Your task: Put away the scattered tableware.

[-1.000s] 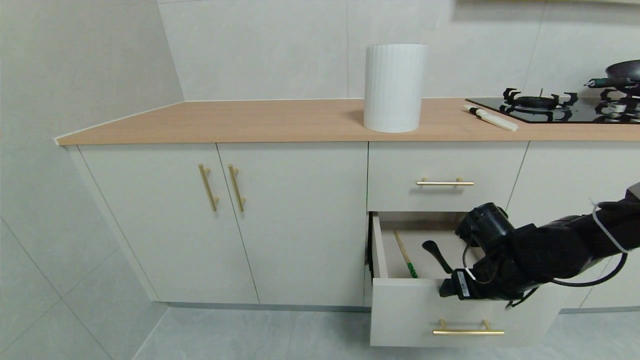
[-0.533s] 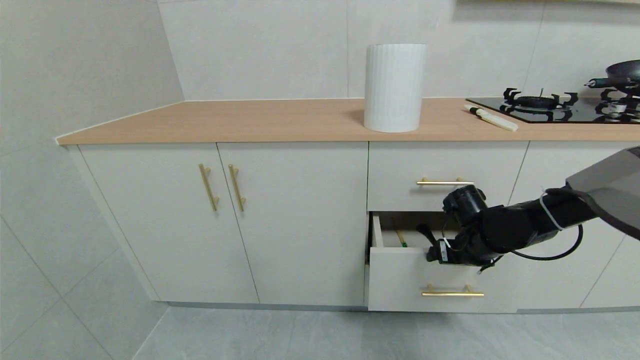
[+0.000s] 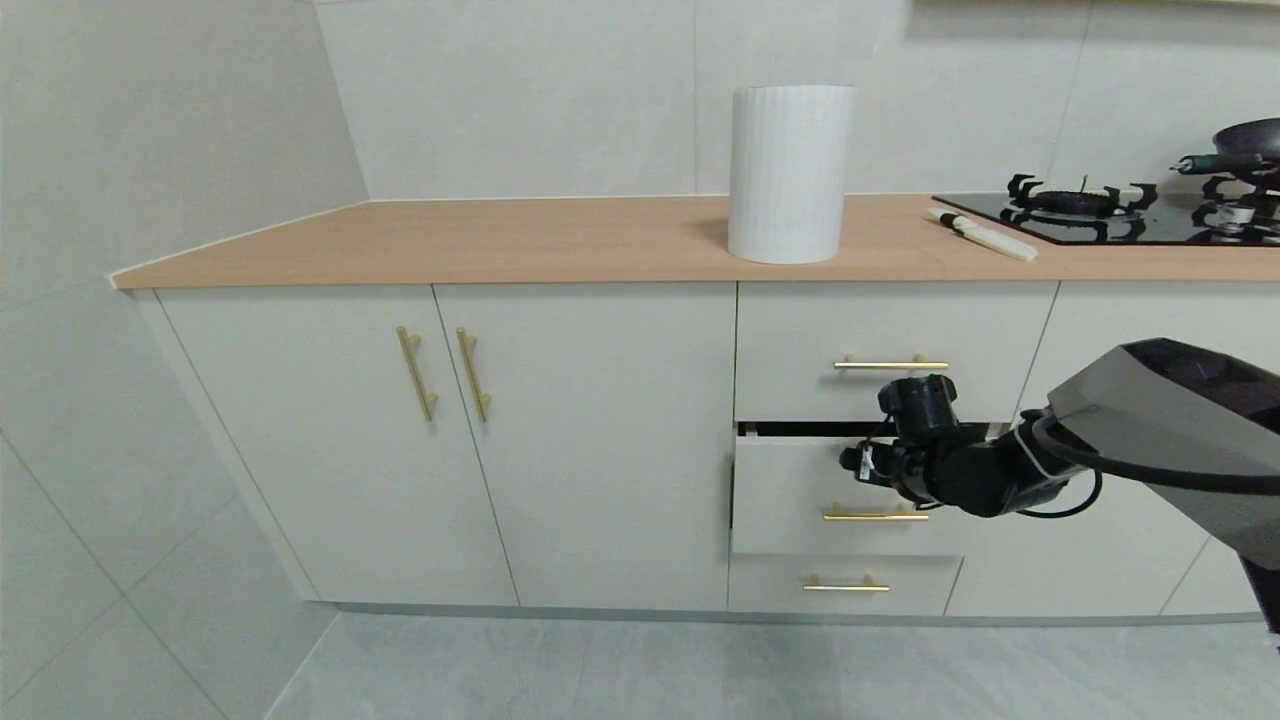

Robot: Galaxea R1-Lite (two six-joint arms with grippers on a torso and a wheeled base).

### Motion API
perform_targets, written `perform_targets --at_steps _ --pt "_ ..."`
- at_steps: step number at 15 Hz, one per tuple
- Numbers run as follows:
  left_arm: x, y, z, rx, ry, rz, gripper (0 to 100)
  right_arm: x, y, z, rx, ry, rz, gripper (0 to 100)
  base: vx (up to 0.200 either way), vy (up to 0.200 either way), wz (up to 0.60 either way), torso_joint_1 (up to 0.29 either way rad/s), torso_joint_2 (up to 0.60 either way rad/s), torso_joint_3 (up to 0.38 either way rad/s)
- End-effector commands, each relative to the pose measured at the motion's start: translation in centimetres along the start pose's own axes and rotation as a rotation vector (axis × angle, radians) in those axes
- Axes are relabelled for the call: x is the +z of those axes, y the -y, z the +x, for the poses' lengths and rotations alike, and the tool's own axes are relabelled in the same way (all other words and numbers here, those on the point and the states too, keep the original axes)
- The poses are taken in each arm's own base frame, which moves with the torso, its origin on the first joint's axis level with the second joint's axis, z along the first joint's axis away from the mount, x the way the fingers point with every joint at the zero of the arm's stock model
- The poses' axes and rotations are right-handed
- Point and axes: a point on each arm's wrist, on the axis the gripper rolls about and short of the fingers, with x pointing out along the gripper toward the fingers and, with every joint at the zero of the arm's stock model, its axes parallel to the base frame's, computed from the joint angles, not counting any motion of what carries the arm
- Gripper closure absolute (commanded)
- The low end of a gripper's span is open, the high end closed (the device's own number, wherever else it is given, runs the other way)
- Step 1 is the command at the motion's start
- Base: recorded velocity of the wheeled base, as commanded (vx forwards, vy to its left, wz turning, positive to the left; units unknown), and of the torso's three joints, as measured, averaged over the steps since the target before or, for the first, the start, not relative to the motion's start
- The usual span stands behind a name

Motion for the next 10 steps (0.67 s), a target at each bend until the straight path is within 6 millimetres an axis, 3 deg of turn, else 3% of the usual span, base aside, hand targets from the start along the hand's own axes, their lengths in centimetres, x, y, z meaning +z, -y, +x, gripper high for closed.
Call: perform_targets --at_steps 1,10 --pt "0.0 0.0 0.0 0.000 -0.001 0.000 0 -1.0 0.6 1.3 -0.018 -0.017 0.002 0 0.000 0.000 0.00 0.000 0.00 0.000" --pt "0.0 0.0 0.0 0.000 -0.001 0.000 0 0.2 0.8 3.9 -0.044 0.056 0.148 0 0.000 0.000 0.00 0.000 0.00 0.000"
